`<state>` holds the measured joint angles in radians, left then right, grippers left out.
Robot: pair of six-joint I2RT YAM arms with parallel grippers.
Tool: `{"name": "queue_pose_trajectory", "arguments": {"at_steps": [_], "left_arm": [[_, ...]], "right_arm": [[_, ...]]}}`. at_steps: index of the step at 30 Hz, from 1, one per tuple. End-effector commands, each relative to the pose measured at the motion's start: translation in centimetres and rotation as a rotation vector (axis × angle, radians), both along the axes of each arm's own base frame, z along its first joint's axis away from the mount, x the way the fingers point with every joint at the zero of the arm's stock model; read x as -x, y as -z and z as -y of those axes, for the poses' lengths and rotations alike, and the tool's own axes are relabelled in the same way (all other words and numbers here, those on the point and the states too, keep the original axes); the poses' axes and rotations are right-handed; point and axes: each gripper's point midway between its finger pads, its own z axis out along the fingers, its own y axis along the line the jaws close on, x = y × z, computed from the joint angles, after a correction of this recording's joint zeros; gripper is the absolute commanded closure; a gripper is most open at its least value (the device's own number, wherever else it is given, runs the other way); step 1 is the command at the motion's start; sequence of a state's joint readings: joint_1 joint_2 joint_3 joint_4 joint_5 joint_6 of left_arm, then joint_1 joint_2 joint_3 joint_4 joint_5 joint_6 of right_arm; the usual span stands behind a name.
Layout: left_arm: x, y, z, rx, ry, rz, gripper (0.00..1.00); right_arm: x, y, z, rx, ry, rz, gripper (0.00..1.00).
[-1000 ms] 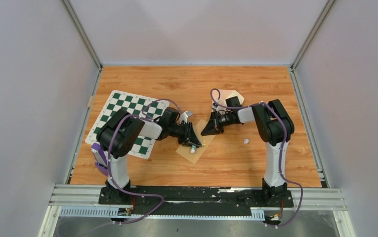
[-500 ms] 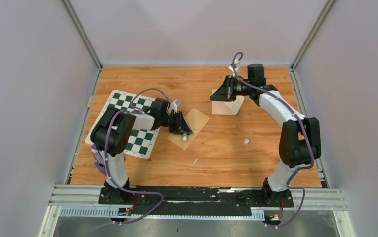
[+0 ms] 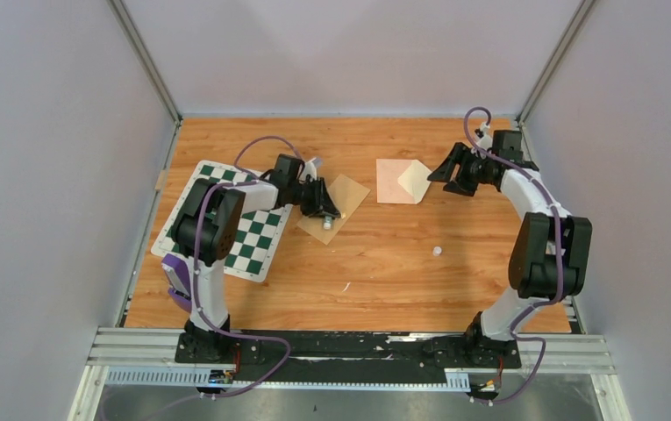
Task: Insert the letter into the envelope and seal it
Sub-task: Seal the envelope flap on the envelope.
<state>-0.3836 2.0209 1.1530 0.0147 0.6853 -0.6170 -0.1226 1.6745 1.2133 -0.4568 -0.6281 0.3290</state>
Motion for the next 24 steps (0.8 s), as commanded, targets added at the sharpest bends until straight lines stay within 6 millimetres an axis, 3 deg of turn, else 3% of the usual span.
{"name": "queue_pose_trajectory", "arguments": {"at_steps": [1,4,8,12,17,20,24], "left_arm": [[-0.9,-5.6,-0.8,-0.005,0.060,0.149,1.00],[0.0,-8.7,-0.7,0.037,0.154,0.211,0.98],[0.6,-10.0,-2.4,0.061,0.159,0.202,0.97],[-0.9,-12.0,-5.2,0.054,0.091,0.223,0.97],[-2.4,-14.9,-6.9,0.058,0.057,0.269,0.97],[-2.3,-15.8,-6.9,0.081,0.059,0.276,0.98],[-2.2,-15.5,-6.8,0.096,0.036,0.263,0.98]], "right_arm": [[-1.7,1.6,1.9,0.082,-0.006,0.015,0.36],[-3.6,2.5,2.4,0.098,0.001,0.008,0.36],[-6.3,4.0,2.8,0.109,-0.025,0.012,0.37],[-7.6,5.5,2.4,0.080,-0.065,0.004,0.41],[-8.5,6.5,1.5,0.013,-0.086,-0.008,0.49],[-9.1,6.8,1.0,0.018,-0.094,-0.004,0.52],[-9.2,7.5,1.0,0.028,-0.077,-0.024,0.56]]}}
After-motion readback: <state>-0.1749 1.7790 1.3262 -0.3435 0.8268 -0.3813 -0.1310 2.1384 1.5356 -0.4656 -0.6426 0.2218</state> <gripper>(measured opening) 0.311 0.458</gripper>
